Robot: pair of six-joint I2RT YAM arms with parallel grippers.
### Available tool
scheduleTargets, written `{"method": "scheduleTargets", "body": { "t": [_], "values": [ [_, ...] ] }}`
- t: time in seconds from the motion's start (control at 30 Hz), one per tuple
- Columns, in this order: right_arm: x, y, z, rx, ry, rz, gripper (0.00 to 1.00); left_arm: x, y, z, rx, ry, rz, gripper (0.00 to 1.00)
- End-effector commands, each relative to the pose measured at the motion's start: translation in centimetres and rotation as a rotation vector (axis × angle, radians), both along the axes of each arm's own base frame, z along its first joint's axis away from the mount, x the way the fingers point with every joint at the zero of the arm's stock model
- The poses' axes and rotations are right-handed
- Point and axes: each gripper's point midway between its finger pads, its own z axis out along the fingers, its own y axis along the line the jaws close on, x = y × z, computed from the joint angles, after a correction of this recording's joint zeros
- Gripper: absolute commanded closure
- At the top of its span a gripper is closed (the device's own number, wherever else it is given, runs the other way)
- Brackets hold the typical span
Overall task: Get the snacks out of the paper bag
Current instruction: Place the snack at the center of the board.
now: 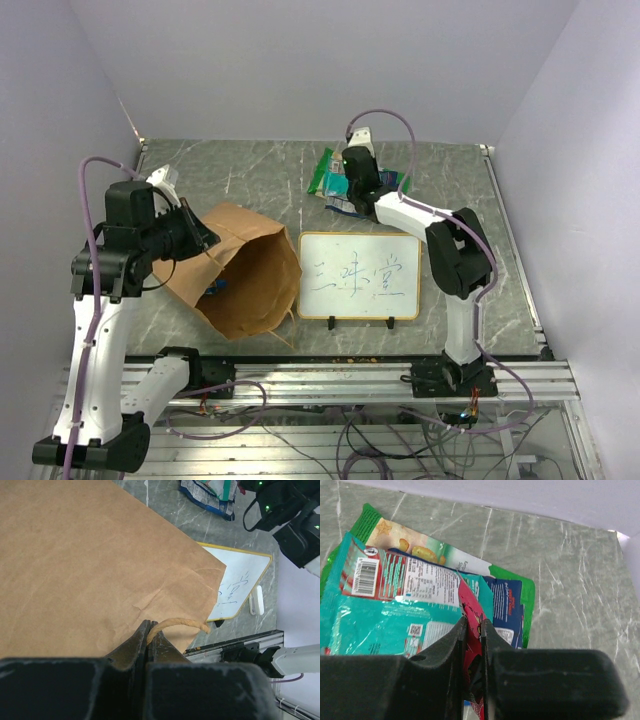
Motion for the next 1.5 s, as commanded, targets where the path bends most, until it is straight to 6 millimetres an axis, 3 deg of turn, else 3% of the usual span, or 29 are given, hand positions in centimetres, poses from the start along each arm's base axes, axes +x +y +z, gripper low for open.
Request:
{"method": "scheduleTargets", "body": {
  "t": [0.0,0.37,0.43,0.53,0.6,0.83,0.97,1.2,1.37,1.4,1.47],
  "values": [
    [2.3,0.2,0.4,-0.036,-0.098,0.042,0.99,-0.7,0.0,1.1,-0.013,-0.034,-0.007,0.93],
    [2.9,0.9,-2.4,-0.107,-0.091,0.176,0.86,-1.7,-0.2,1.4,-0.056,-0.044,0.018,0.93],
    [2.8,1.1,-2.9,-0.112,-0.07,0.195,0.77,-1.8,-0.4,1.2,-0.066,-0.039,0.016,0.93],
    [2.4,1.0,-2.9,-0.108,-0.041,0.19,0.45,-1.9,-0.7,1.1,-0.089,-0.024,0.015,0.93],
    [2.0,0.9,-2.1,-0.089,-0.023,0.19,0.32,-1.9,-0.7,1.3,-0.095,-0.024,0.018,0.93],
    [-1.7,1.5,2.6,0.074,0.019,0.242,0.15,-2.5,-0.8,0.9,-0.107,0.001,0.022,0.93],
    [-5.0,2.8,4.2,0.165,0.049,0.31,0.13,-2.7,-1.0,0.7,-0.124,0.005,0.021,0.93],
    [-13.4,8.6,5.9,0.273,0.1,0.666,0.16,-3.5,-0.9,0.6,-0.118,0.012,0.022,0.93],
    [-20.7,13.9,8.2,0.144,0.001,1.041,0.16,-4.4,-0.3,0.2,-0.096,0.014,0.042,0.93],
    [-23.0,14.7,7.9,0.12,-0.017,1.13,0.16,-4.6,-0.2,0.2,-0.095,0.013,0.049,0.93],
    [-25.8,15.8,9.1,0.087,-0.127,1.266,0.17,-4.9,0.0,-0.4,-0.091,0.026,0.07,0.93]
  ]
}}
